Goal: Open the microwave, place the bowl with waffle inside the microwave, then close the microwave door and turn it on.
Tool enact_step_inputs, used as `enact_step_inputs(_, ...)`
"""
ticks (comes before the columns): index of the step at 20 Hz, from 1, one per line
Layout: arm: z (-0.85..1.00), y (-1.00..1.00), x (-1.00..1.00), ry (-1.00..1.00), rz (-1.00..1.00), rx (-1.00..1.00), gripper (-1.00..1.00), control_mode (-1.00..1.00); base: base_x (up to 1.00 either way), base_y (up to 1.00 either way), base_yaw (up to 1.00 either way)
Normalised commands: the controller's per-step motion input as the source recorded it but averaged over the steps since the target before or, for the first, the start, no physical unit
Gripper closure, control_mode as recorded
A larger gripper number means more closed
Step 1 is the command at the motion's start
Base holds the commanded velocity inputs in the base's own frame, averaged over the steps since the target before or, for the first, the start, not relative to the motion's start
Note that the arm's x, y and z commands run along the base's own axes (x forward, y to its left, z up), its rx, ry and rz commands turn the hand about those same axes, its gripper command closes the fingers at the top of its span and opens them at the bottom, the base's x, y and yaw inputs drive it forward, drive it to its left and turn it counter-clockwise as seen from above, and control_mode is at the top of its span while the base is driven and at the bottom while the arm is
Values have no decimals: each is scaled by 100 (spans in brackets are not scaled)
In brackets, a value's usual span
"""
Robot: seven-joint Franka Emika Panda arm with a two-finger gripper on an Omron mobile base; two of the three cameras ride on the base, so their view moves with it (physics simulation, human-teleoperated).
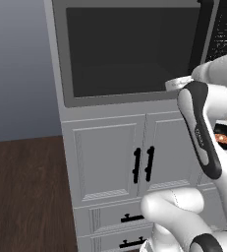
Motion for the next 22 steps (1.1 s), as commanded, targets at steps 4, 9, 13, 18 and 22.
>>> enact_step_inputs(4,10,-49,-19,-24,0,0,-100,-100,0,0,0)
enact_step_inputs(9,28,-43,-1,-7,-8,0,-100,-100,0,0,0)
enact_step_inputs(13,30,-31,20,7,-14,0,-100,-100,0,0,0)
enact_step_inputs(18,0,-20,40,12,-13,0,-100,-100,0,0,0)
enact_step_inputs(22,0,0,41,5,-8,0,-100,-100,0,0,0)
